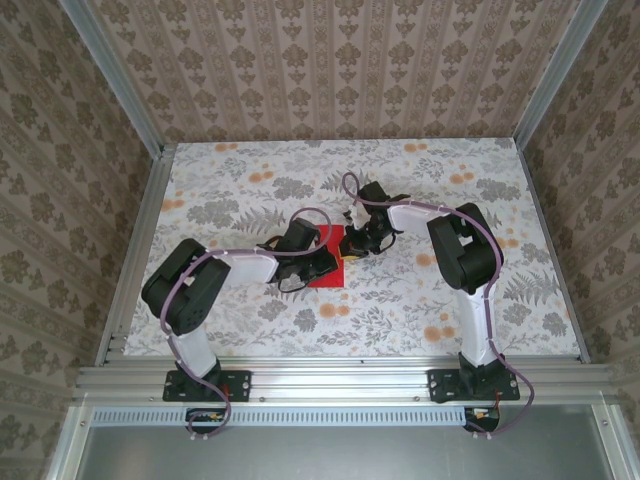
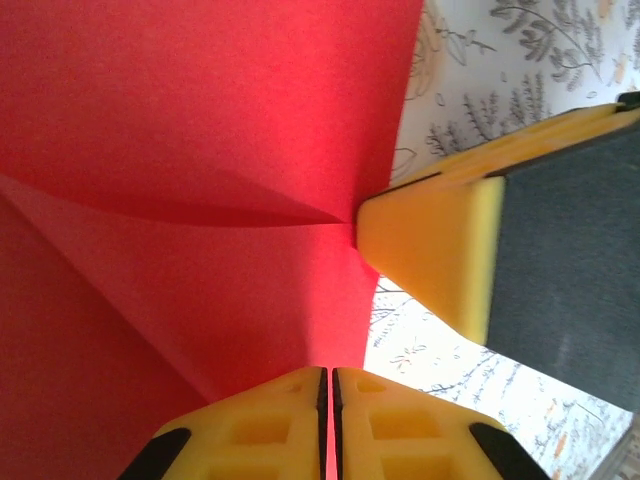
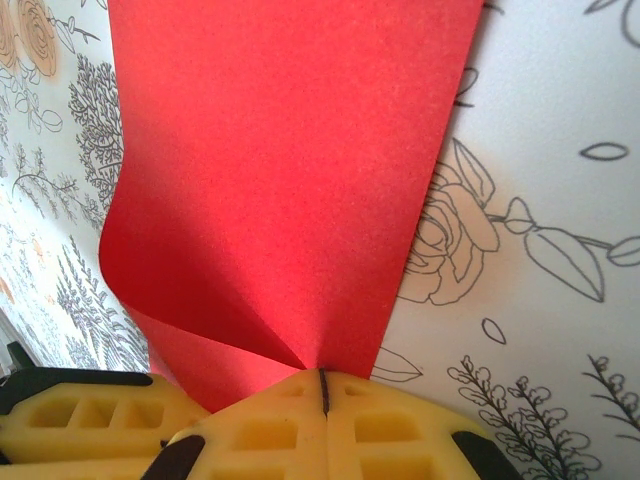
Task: Fold a paper plane with a square sheet of paper (pick it up from the middle)
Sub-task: Fold the triangle a second time at the center of the table.
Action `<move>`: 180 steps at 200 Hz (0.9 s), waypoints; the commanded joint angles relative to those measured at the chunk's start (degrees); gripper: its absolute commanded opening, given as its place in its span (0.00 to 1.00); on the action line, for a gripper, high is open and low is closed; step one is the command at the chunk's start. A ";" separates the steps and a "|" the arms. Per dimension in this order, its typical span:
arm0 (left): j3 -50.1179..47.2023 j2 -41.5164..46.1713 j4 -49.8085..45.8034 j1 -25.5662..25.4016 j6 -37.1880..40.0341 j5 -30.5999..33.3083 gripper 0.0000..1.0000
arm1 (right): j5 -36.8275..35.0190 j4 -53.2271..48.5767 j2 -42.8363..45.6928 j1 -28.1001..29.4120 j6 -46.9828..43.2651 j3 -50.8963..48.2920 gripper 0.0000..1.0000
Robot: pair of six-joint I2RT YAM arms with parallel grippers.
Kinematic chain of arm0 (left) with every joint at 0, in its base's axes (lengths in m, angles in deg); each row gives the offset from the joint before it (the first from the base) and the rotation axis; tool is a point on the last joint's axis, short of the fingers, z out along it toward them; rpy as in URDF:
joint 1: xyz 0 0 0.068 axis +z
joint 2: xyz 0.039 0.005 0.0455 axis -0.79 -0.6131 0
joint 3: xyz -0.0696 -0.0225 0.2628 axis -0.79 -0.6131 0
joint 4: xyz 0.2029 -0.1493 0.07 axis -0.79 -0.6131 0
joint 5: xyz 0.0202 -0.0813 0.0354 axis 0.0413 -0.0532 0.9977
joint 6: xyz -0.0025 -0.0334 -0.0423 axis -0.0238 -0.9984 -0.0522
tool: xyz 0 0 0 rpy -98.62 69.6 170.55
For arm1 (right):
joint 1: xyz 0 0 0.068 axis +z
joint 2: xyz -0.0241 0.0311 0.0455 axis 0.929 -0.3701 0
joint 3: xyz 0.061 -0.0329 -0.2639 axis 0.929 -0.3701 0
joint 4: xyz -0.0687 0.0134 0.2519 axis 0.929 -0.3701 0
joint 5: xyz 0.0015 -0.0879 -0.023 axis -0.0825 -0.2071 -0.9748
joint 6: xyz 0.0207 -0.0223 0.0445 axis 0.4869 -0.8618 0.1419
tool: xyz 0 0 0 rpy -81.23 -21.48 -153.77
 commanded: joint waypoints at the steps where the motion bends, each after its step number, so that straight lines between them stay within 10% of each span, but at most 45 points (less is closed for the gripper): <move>1: 1.38 -0.89 -2.97 0.25 0.13 2.26 0.12 | -8.46 -2.40 -5.35 -0.06 0.40 -2.55 0.06; 117: 1.79 -2.46 -8.99 -0.63 -3.75 4.80 0.06 | -6.42 1.40 9.01 -1.07 6.56 -3.12 0.29; 180: 2.74 -3.43 -11.11 -0.98 -6.07 5.12 0.05 | -5.32 3.76 17.98 1.96 6.93 -15.92 0.15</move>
